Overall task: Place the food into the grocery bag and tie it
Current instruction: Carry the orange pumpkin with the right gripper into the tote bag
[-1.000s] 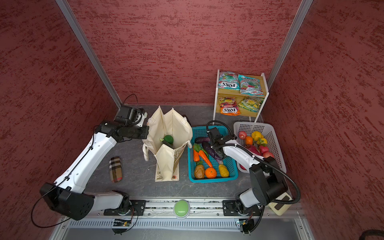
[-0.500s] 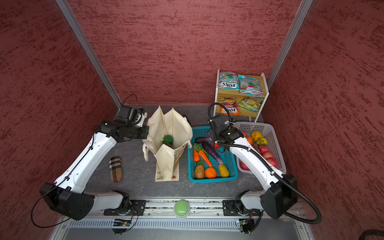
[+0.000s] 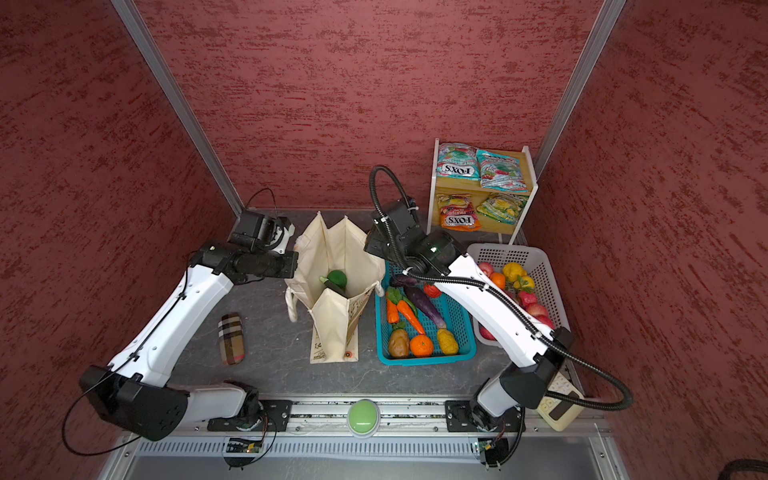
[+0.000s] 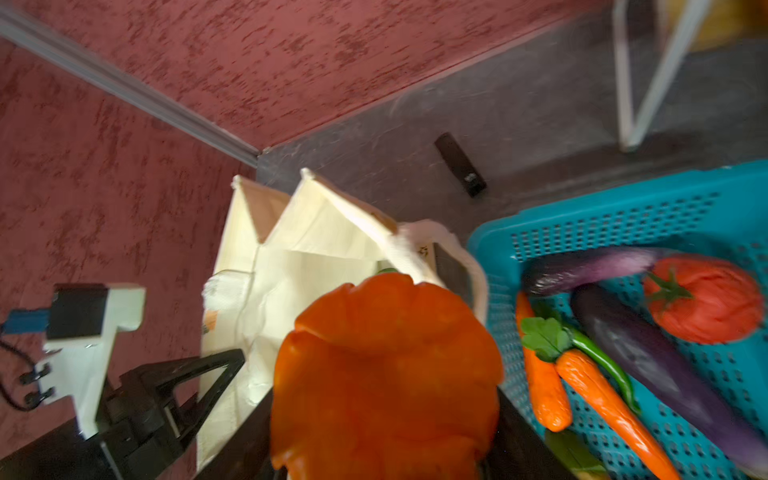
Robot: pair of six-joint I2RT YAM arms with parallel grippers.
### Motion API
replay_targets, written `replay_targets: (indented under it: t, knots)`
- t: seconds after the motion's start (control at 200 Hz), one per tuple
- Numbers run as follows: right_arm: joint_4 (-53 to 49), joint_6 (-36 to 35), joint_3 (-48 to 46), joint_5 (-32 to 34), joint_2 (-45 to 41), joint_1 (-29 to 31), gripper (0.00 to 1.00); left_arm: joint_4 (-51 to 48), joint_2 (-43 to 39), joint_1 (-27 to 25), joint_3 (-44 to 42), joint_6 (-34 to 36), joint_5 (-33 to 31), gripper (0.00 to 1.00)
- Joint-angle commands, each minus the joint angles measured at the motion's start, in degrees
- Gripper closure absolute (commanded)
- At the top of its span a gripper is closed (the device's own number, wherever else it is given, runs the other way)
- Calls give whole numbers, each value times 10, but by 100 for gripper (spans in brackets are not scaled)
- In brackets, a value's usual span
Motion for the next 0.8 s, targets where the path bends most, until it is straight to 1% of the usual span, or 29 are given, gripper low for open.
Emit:
replay_targets:
  t: [0.0,0.17,0.276,0.456,0.792]
  knots:
    - [-27,-59,73,-26,57,26,56,-1,2,-2,-6,6,16,100]
    - [-108,-109,226,-34,183,56,55,0,-3,-3,-8,6,20,100]
    - [-142,-120,285,-49,240,59,54,2,-9,-2,-12,6,21,100]
    - [-147,-121,285,-52,276,59,54,6,-15,-1,-14,6,25,100]
    - [-117,-125,216,-64,287,59,54,12,-13,8,-4,5,33,100]
